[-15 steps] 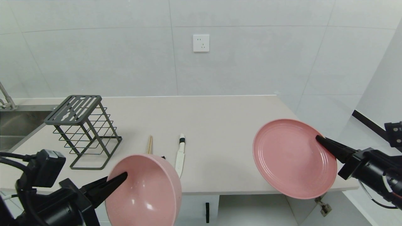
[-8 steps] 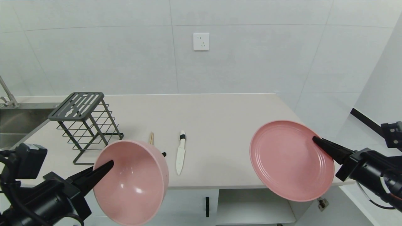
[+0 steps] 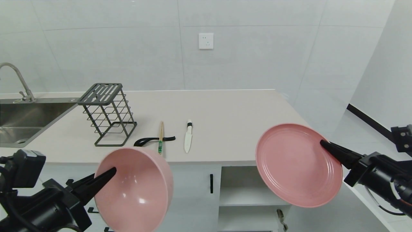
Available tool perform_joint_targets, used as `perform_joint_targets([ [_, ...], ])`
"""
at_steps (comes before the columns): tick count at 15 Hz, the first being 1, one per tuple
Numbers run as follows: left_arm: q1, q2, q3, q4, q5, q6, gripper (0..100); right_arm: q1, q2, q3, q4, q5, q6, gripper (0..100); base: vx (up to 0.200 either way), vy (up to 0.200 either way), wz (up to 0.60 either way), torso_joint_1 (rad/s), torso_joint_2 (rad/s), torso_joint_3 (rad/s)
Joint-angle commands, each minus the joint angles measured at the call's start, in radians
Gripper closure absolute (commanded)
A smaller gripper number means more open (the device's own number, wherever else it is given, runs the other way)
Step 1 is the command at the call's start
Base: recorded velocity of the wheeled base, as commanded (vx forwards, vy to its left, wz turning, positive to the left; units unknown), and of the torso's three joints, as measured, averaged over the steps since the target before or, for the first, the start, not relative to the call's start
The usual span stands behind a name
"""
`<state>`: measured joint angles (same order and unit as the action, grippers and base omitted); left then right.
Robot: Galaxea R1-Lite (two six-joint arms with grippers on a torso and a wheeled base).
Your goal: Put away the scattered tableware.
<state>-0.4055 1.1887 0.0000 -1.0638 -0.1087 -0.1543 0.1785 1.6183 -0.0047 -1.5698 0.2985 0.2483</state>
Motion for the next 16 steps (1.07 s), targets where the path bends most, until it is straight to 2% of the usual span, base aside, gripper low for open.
perform_joint_targets([
  [1, -0.032, -0.031, 0.000, 0.012, -0.003, 0.001, 100, -0.002, 0.002, 0.000, -0.001, 0.001, 0.000, 100, 0.000, 0.000, 0.00, 0.000, 0.00, 0.000],
  [3, -0.038, -0.006, -0.006, 0.001, -0.003, 0.071, 100, 0.001, 0.000, 0.000, -0.001, 0.001, -0.001, 100, 0.000, 0.000, 0.00, 0.000, 0.00, 0.000],
  [4, -0.033, 0.052, -0.018, -0.008, -0.003, 0.154, 100, 0.002, 0.000, 0.000, -0.001, 0.001, -0.001, 100, 0.000, 0.000, 0.00, -0.105, 0.13, 0.105],
  [5, -0.038, 0.107, -0.025, -0.030, -0.002, 0.199, 100, 0.002, 0.003, 0.000, -0.001, 0.001, -0.001, 100, 0.000, 0.000, 0.00, -0.173, 0.37, 0.163],
  [7, -0.049, 0.250, 0.000, -0.137, 0.004, 0.254, 100, 0.002, 0.015, 0.000, -0.001, 0.001, -0.001, 100, 0.000, 0.000, 0.00, -0.224, 0.48, 0.220],
  [12, -0.055, 0.262, 0.000, -0.136, 0.004, 0.255, 100, 0.041, 0.049, 0.000, -0.001, -0.001, -0.001, 100, 0.000, 0.000, 0.00, -0.137, 0.26, 0.131],
  [16, -0.056, 0.258, 0.000, -0.102, 0.003, 0.246, 100, 0.042, 0.048, 0.000, -0.001, -0.001, -0.001, 100, 0.000, 0.000, 0.00, -0.235, 0.46, 0.225],
])
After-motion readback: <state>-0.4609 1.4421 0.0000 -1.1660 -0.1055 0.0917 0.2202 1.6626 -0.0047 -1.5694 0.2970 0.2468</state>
